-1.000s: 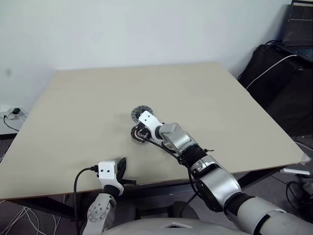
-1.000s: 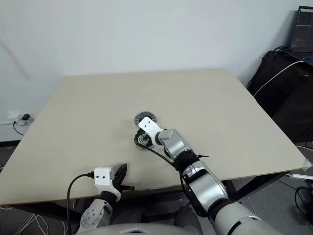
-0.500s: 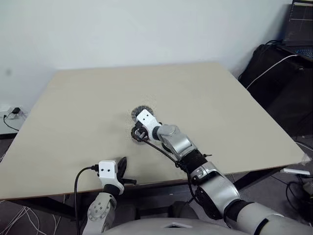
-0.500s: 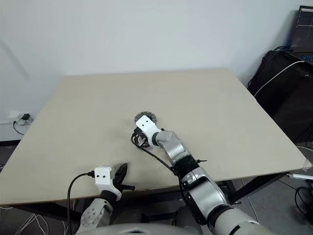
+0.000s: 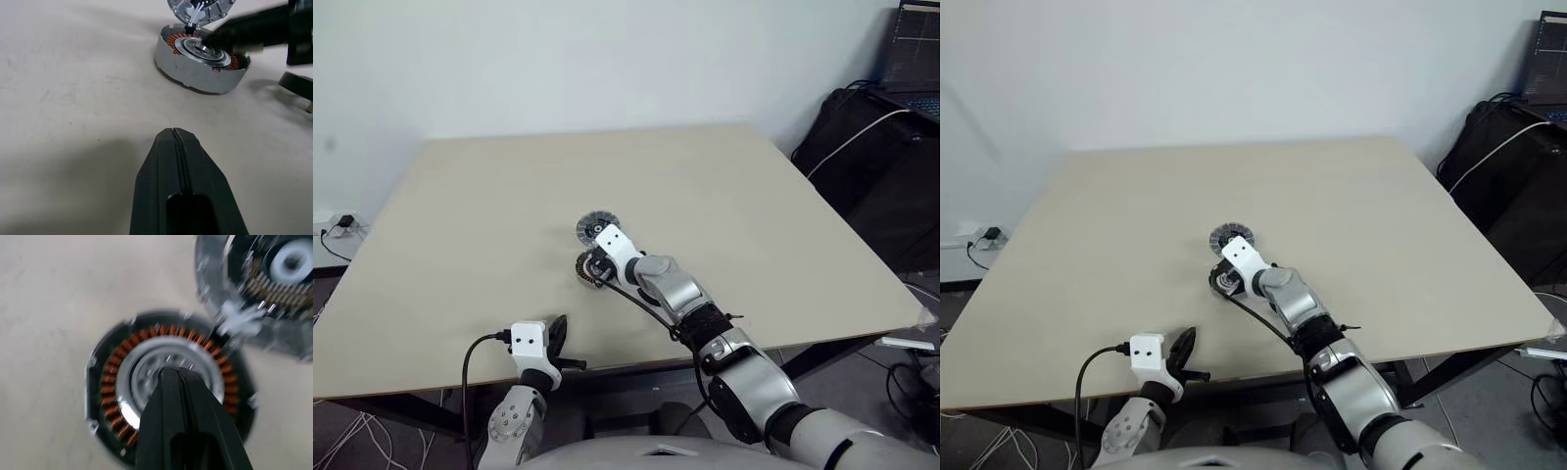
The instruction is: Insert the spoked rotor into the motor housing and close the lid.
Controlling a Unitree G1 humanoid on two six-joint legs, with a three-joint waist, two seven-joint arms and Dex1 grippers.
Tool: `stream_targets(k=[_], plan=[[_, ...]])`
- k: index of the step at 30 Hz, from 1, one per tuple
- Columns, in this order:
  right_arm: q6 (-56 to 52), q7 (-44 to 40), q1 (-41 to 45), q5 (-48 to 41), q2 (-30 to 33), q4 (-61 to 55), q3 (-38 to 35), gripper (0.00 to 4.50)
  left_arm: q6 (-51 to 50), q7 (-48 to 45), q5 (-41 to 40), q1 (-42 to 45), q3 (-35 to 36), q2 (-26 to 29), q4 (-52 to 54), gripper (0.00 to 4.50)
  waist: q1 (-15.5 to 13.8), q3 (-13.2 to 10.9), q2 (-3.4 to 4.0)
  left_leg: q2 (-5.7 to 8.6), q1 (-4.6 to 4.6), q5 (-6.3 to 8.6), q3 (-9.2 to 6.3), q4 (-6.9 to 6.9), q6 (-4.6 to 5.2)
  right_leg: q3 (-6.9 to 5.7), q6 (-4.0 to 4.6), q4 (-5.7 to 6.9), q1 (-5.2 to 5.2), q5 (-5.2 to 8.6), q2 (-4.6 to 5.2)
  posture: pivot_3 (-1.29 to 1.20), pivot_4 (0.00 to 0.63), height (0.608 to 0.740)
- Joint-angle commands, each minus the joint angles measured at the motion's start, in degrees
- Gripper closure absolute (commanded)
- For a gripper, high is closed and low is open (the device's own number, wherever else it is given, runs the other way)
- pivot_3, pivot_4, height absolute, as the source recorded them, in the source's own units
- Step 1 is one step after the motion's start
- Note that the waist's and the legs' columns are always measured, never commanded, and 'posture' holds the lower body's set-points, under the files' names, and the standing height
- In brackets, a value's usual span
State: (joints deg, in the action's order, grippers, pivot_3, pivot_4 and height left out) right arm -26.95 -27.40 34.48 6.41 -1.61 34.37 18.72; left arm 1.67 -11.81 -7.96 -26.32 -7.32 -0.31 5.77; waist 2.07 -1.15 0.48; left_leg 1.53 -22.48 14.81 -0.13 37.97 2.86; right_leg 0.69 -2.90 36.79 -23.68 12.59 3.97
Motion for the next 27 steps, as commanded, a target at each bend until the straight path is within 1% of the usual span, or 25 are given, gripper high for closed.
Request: stream_targets(k=[1, 10, 15, 27], plan=[[-0.26, -0.03, 0.70, -0.15, -0.03, -2.12, -0.26, 4.47, 0.39, -0.23, -0.60, 0.62, -0.20, -0.02, 2.75, 4.50, 0.01, 0.00, 0.00, 0.00, 0.01, 0.00, 0.00, 0.00, 0.00, 0.00, 0.00, 0.00, 0.00, 0.00, 0.00, 0.00, 0.000, 0.740], [-0.52, -1.23, 0.16, -0.02, 0.36, -1.84, 0.38, 4.47, 0.35, -0.17, -0.73, 0.67, -0.17, -0.17, 2.76, 4.50, 0.00, 0.00, 0.00, -0.01, 0.01, 0.00, 0.00, 0.00, 0.00, -0.01, 0.00, 0.00, 0.01, 0.00, -0.01, 0.00, 0.000, 0.740], [1.87, -2.04, -0.63, -0.99, 0.21, -2.53, -0.28, 4.47, 0.34, -0.23, -0.81, 0.56, -0.27, -0.28, 2.72, 4.50, -0.01, 0.00, 0.00, -0.01, 0.01, 0.01, -0.01, 0.00, -0.02, -0.01, 0.00, 0.00, 0.01, 0.00, 0.00, 0.00, 0.000, 0.740], [4.47, -2.58, -0.24, -0.58, -1.50, -1.79, 0.74, 4.47, 0.32, -0.30, -0.78, 0.56, -0.42, -0.35, 2.63, 4.50, 0.00, 0.00, -0.01, -0.02, 0.00, 0.01, 0.00, 0.00, -0.01, -0.01, 0.00, 0.00, -0.01, 0.00, -0.02, 0.00, 0.000, 0.740]])
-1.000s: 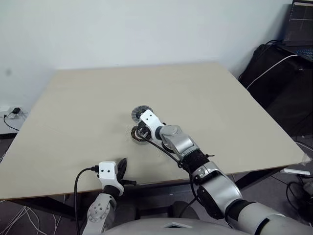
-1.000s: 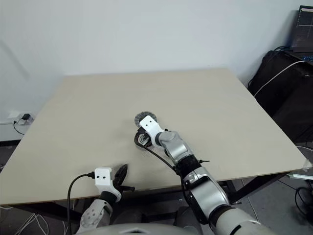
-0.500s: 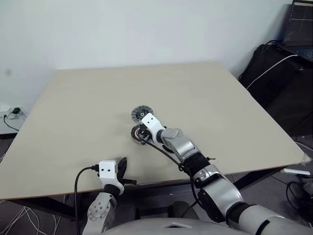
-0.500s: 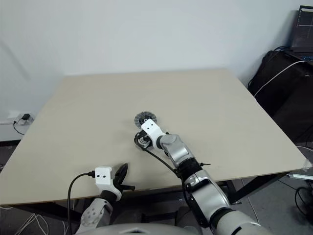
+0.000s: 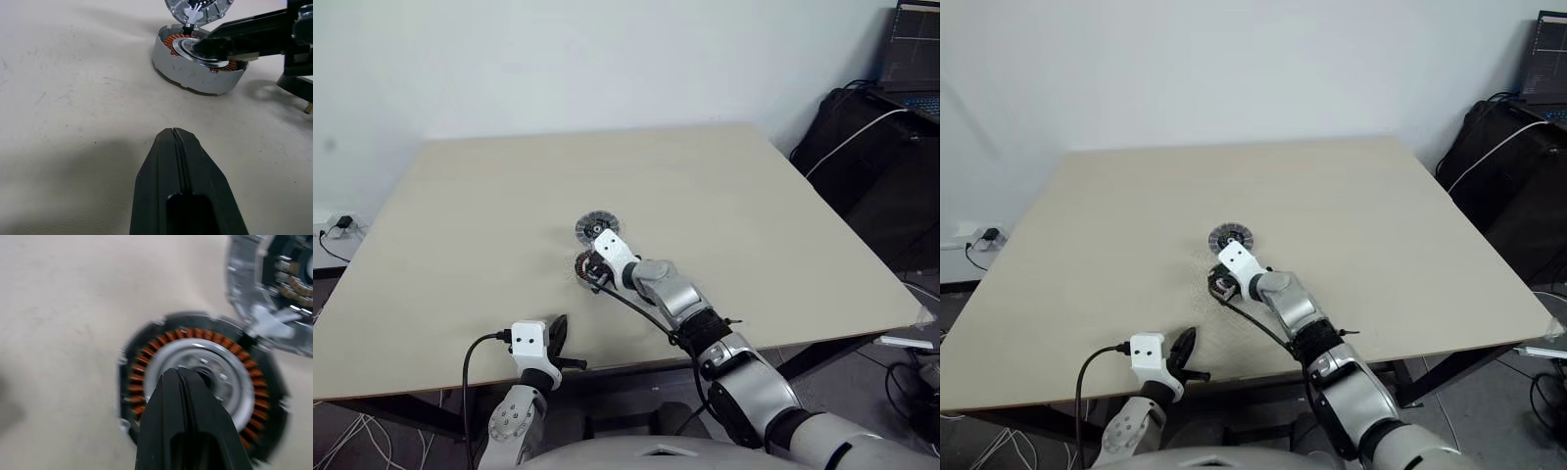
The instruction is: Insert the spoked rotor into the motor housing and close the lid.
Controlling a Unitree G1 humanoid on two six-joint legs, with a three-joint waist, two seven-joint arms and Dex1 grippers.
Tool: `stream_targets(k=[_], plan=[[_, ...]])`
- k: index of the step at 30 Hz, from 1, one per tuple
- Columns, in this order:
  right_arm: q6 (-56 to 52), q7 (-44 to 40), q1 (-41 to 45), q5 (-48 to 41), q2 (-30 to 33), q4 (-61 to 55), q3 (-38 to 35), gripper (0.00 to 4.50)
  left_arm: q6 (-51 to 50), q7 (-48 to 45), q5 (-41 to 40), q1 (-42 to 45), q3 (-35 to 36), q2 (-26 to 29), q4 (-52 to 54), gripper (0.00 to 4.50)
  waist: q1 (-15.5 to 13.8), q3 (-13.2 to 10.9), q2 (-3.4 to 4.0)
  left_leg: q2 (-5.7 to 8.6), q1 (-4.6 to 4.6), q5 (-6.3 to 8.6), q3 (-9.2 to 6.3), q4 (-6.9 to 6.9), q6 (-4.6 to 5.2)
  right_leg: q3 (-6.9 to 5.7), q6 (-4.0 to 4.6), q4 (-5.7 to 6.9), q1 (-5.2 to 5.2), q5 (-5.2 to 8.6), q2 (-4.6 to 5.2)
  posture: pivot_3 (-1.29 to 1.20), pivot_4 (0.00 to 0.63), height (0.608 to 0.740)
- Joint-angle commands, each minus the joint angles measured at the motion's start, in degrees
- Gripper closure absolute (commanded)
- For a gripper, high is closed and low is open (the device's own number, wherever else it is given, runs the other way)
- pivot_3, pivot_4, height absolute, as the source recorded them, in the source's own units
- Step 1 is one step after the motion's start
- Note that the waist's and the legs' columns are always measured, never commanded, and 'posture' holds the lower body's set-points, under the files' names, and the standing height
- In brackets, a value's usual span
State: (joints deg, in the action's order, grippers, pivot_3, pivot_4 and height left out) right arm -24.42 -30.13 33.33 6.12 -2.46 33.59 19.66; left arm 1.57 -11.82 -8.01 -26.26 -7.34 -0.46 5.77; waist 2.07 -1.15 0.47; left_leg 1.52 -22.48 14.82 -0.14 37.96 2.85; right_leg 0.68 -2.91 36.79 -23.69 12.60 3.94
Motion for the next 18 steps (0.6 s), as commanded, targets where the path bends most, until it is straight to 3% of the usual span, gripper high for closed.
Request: stream_targets(k=[1, 18], plan=[[2.35, 0.49, 1.04, -0.20, -0.78, -0.63, -0.24, 4.47, 0.47, -0.29, -0.73, 0.51, -0.41, -0.23, 2.56, 4.50, -0.01, 0.00, 0.00, 0.00, 0.00, 0.01, 0.00, 0.00, -0.01, 0.00, 0.00, 0.00, 0.01, 0.00, 0.00, 0.00, 0.000, 0.740], [6.95, 6.59, 5.01, 0.43, -0.74, 8.81, -2.76, 4.47, 0.97, -0.33, -0.66, 0.63, -0.17, -0.32, 2.02, 4.50, 0.02, 0.00, -0.01, 0.01, 0.01, -0.01, 0.00, 0.00, 0.02, 0.01, 0.00, 0.00, 0.02, 0.00, 0.00, 0.00, 0.000, 0.740]])
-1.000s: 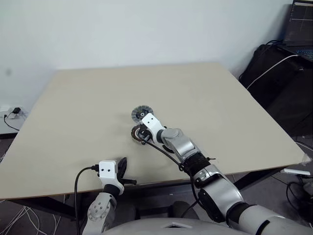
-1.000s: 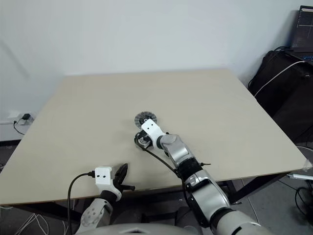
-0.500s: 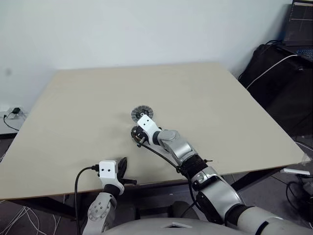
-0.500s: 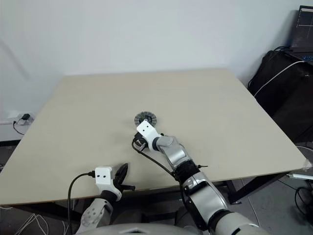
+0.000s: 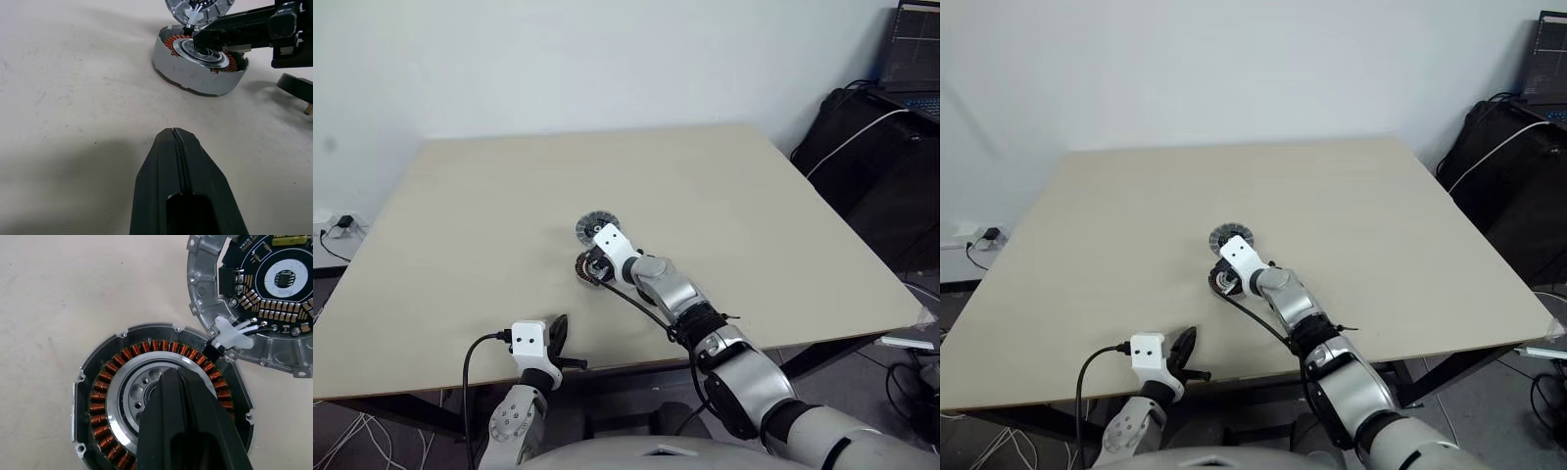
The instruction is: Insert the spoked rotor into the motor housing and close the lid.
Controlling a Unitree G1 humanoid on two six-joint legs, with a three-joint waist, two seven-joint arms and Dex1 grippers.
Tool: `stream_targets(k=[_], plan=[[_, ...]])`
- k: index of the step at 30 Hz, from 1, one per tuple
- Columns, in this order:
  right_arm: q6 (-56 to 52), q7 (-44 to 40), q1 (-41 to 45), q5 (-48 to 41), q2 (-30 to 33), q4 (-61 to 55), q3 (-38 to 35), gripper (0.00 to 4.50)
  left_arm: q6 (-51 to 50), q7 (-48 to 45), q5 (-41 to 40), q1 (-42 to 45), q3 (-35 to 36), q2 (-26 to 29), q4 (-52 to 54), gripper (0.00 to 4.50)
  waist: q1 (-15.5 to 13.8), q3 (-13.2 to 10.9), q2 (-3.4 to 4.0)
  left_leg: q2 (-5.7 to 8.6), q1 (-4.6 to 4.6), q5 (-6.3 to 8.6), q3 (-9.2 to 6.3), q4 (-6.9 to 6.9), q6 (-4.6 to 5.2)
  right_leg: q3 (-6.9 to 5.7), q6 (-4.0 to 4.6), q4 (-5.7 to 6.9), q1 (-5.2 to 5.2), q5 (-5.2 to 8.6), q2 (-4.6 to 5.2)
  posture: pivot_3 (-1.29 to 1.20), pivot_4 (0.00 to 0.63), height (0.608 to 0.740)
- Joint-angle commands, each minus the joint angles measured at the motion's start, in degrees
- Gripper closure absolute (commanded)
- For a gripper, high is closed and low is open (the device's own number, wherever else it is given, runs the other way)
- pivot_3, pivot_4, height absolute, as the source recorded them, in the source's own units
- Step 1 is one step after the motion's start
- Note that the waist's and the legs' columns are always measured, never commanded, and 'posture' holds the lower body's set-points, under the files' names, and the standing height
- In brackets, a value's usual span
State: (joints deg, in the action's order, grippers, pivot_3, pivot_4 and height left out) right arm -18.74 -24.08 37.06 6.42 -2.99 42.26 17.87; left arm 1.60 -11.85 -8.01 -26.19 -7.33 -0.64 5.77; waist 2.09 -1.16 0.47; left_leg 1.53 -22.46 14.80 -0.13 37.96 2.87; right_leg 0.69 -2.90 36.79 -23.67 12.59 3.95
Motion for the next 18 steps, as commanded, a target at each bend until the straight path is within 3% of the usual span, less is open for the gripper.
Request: stream_targets(k=[1, 12, 18], plan=[[1.38, 0.54, 1.26, 0.09, -0.21, 0.25, -0.97, 4.47, 0.95, -0.31, -0.65, 0.50, -0.19, -0.13, 2.05, 4.50, 0.00, 0.00, 0.00, 0.00, 0.01, 0.00, 0.00, 0.01, 0.00, 0.00, 0.00, 0.00, 0.01, 0.00, 0.00, 0.00, 0.000, 0.740], [4.07, -0.55, -0.33, -3.02, -1.13, -5.49, -3.14, 4.47, 0.62, -0.73, -0.75, 0.13, -0.13, 0.28, 2.35, 4.50, -0.01, 0.00, 0.00, -0.01, -0.01, 0.00, 0.00, 0.00, 0.00, 0.01, 0.00, 0.00, -0.01, 0.00, 0.01, 0.00, 0.000, 0.740], [3.27, -0.37, -0.76, -2.08, -0.97, -2.64, -2.56, 4.47, 0.40, -0.80, -0.52, 0.11, -0.22, 0.45, 2.63, 4.50, -0.05, 0.00, 0.00, -0.01, 0.00, 0.01, 0.00, 0.00, -0.01, 0.00, 0.00, 0.00, 0.00, 0.00, 0.02, 0.00, 0.000, 0.740]])
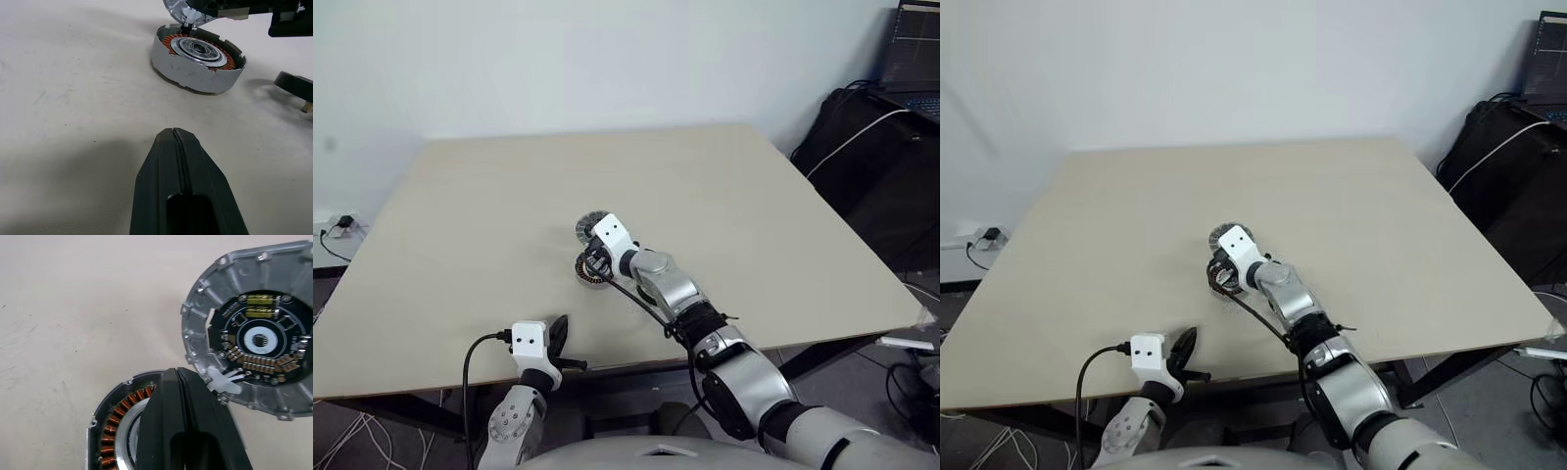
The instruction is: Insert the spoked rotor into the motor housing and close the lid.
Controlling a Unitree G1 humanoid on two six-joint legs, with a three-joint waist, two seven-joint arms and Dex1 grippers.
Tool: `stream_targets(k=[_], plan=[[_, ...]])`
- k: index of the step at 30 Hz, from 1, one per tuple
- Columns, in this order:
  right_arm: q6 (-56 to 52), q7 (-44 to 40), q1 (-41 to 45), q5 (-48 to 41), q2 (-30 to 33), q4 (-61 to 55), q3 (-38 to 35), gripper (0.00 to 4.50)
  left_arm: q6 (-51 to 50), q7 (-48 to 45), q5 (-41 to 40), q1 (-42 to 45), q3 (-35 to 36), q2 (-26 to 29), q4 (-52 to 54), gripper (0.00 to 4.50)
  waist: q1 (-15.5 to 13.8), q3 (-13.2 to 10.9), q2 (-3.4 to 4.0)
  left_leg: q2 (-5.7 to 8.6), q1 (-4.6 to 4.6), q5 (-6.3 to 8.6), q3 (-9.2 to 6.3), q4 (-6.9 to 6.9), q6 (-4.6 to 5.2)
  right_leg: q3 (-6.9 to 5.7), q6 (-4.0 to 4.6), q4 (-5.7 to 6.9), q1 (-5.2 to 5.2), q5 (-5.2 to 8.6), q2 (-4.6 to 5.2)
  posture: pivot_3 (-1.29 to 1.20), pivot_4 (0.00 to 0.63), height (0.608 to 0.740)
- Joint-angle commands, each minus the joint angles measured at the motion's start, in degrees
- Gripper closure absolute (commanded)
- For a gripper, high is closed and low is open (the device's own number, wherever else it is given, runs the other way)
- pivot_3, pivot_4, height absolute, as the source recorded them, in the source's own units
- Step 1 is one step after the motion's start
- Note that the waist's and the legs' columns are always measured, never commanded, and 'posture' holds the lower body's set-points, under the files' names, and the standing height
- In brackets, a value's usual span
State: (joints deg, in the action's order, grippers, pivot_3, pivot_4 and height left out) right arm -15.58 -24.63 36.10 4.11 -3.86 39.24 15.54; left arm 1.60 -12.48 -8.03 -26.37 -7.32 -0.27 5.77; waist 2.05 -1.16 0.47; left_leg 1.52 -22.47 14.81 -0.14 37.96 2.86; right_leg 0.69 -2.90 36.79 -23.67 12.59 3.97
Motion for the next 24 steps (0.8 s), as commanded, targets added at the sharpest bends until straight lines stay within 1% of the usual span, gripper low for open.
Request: stream_targets(k=[1, 7, 13, 18, 20, 24], plan=[[-0.19, 0.24, 0.16, 0.62, -0.04, 1.47, 0.07, 4.47, 0.36, -0.17, -0.50, 0.31, -0.22, 0.12, 2.68, 4.50, 0.02, 0.00, 0.00, 0.00, 0.00, 0.00, 0.00, 0.00, 0.01, 0.00, 0.00, 0.00, 0.00, 0.00, 0.00, 0.00, 0.000, 0.740], [-2.66, 1.89, 1.13, 3.12, -0.47, 5.99, 1.46, 4.47, 0.29, -0.08, -0.49, -0.01, -0.23, 0.29, 3.07, 4.50, 0.07, 0.05, 0.04, -0.01, 0.05, 0.02, 0.00, -0.01, -0.03, 0.02, 0.01, 0.01, 0.03, 0.00, 0.10, 0.00, 0.000, 0.740], [-0.37, 0.59, 1.25, 1.02, -1.29, 1.38, -0.30, 4.47, 0.03, 0.01, -0.61, -0.32, -0.13, 0.35, 3.54, 4.50, 0.05, 0.05, 0.02, -0.01, 0.07, 0.11, 0.00, 0.00, -0.19, 0.00, 0.00, 0.02, 0.05, 0.00, 0.06, 0.00, 0.000, 0.740], [-0.55, -0.48, 1.00, -0.70, -1.27, -4.81, -1.32, 4.47, -0.20, -0.11, -0.81, -0.35, -0.14, 0.33, 3.64, 4.50, 0.04, 0.02, 0.02, 0.00, -0.01, -0.01, 0.00, -0.01, 0.02, 0.01, -0.01, 0.00, -0.01, 0.00, -0.02, 0.00, 0.000, 0.740], [-1.03, -0.56, 0.71, -0.51, -1.18, -5.17, -1.21, 4.47, -0.25, -0.17, -0.81, -0.26, -0.22, 0.30, 3.56, 4.50, 0.04, 0.02, 0.03, -0.01, 0.00, -0.01, 0.00, -0.02, 0.01, 0.00, 0.00, 0.00, -0.01, 0.00, -0.02, 0.00, 0.000, 0.740], [-1.39, 0.18, 0.11, 0.31, -0.72, -1.76, -0.64, 4.47, -0.24, -0.12, -0.69, -0.15, -0.32, 0.22, 3.53, 4.50, 0.03, 0.02, 0.02, -0.01, 0.00, 0.03, 0.00, -0.02, -0.05, 0.00, 0.00, -0.01, 0.00, 0.01, 0.00, 0.00, 0.000, 0.740]])
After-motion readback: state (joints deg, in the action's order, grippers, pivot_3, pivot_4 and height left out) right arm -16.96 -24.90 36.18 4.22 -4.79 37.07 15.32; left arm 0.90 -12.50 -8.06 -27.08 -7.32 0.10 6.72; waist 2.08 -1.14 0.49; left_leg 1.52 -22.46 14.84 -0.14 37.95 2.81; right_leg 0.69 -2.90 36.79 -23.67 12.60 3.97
